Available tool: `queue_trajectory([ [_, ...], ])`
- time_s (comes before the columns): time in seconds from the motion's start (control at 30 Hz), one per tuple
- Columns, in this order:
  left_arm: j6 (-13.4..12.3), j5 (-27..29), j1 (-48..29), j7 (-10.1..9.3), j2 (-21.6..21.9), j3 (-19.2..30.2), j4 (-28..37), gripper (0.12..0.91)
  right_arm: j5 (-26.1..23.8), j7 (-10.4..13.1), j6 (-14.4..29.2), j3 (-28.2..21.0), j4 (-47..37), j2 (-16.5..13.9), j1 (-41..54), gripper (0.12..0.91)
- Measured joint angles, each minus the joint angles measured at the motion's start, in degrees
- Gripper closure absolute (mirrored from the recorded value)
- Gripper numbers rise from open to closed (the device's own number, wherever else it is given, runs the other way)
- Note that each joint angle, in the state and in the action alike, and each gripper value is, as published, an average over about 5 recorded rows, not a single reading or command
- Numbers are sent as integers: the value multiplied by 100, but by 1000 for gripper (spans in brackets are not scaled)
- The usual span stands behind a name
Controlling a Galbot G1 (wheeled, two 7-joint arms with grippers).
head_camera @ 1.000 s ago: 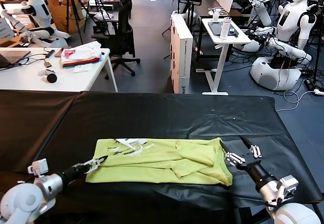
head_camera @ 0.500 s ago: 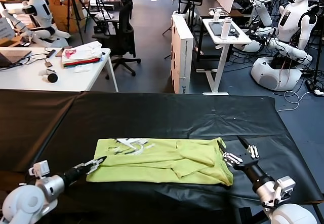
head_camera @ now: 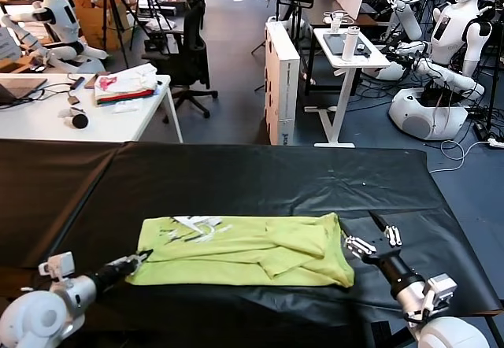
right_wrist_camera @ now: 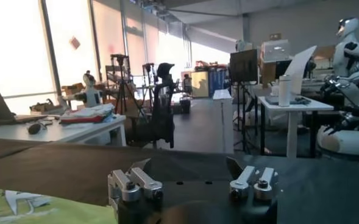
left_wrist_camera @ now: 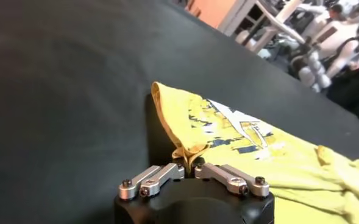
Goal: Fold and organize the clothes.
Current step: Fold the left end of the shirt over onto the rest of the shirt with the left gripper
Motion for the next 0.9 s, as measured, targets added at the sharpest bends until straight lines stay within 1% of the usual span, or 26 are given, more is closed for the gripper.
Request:
queue_trajectory([
  [0.13,-6,619,161,77,100,-428,-32,840,-7,47,0,-48,-93,35,93,118],
  [0.23,-11,945,311,59,174,-726,-97,840,-3,104,-1,-35,-133,74,132,118],
  [0.33,-29,1004,425,-26,161,-874,-215,840,21,140,-3,26,-139,128,111,118],
  [0.43,-25,774,468,-155,61,-878,-415,840,56,136,18,131,-135,182,40,118],
  [0.57,-16,208,409,-384,-202,-693,-772,840,38,113,72,341,-93,274,-124,118],
  [0.7,-16,-242,241,-580,-548,-317,-1083,840,-79,97,95,542,-19,390,-332,118],
  [0.77,-16,-273,134,-612,-732,-72,-1179,840,-153,91,98,620,22,460,-431,118],
  [0.9,-17,-17,-62,-598,-1072,462,-1240,840,-312,81,100,728,98,604,-589,118],
])
